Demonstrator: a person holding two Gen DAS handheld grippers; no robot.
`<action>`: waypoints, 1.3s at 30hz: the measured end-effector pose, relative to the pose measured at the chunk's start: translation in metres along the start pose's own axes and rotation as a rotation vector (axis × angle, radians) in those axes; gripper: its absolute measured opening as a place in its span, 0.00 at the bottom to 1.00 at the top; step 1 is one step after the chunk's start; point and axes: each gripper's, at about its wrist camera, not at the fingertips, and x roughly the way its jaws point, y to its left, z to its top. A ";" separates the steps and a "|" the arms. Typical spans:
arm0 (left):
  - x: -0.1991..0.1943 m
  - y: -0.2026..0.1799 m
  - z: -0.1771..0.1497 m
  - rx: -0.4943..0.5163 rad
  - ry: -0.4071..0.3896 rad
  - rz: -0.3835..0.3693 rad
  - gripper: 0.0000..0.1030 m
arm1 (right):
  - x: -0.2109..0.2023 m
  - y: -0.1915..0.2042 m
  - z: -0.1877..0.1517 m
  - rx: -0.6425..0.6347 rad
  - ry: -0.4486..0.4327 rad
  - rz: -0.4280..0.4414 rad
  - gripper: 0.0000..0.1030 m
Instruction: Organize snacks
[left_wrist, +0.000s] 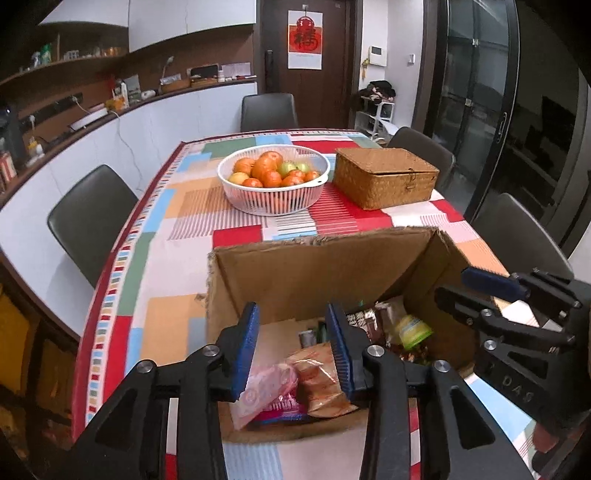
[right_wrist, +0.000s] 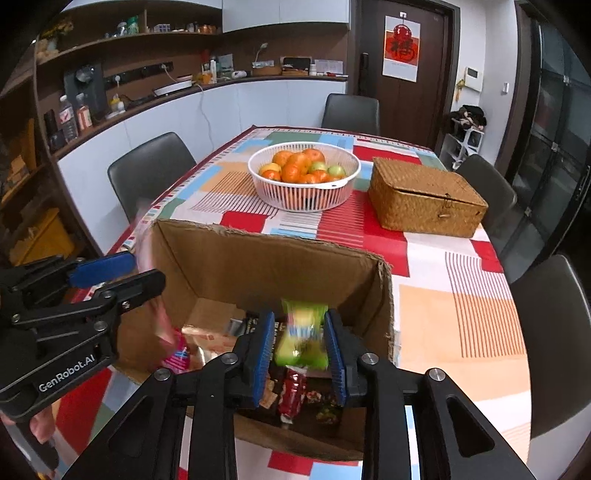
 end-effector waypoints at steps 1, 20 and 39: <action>-0.006 0.000 -0.004 -0.001 -0.010 0.000 0.39 | -0.002 0.001 -0.002 -0.003 -0.003 -0.006 0.35; -0.143 -0.025 -0.093 -0.002 -0.216 0.085 0.84 | -0.135 0.020 -0.088 0.040 -0.226 -0.048 0.76; -0.220 -0.028 -0.160 -0.044 -0.342 0.159 1.00 | -0.215 0.040 -0.158 0.028 -0.395 -0.173 0.89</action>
